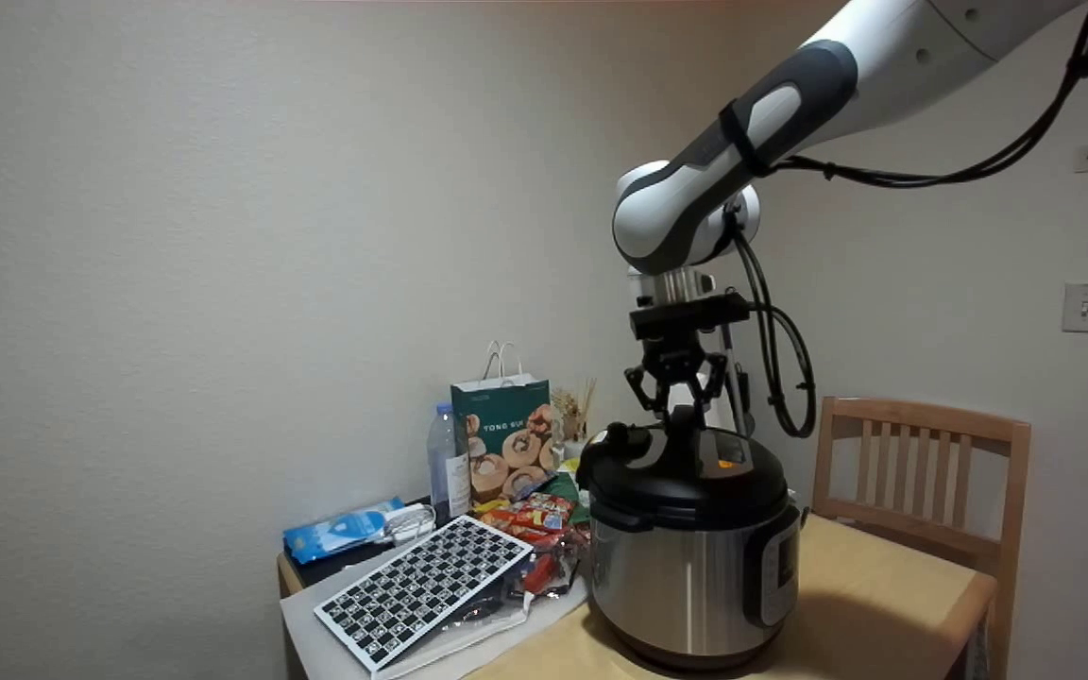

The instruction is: Remove the lid from the cooker

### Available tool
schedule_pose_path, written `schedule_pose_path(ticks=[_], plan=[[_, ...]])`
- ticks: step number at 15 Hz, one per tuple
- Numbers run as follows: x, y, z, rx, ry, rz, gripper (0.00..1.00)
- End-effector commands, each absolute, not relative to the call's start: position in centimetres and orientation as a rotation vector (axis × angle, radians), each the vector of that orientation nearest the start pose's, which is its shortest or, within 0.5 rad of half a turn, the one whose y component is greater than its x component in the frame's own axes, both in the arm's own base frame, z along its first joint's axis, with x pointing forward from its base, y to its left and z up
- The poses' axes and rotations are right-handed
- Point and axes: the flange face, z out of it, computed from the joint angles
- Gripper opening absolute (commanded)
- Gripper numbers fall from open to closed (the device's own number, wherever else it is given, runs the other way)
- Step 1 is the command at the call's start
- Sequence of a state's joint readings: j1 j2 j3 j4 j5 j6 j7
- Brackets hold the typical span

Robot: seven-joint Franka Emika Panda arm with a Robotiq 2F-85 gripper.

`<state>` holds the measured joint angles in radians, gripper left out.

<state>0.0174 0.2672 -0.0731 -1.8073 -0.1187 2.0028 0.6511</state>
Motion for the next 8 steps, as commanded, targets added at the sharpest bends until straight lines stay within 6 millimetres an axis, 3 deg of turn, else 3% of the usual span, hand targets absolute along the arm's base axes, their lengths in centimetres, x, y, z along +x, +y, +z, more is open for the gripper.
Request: schedule_pose_path(ticks=[1,8], plan=[[61.5,-4.6,39.6,-3.058,1.028,0.062,0.19],[59.1,-4.6,42.7,-3.013,1.076,-0.010,0.17]])
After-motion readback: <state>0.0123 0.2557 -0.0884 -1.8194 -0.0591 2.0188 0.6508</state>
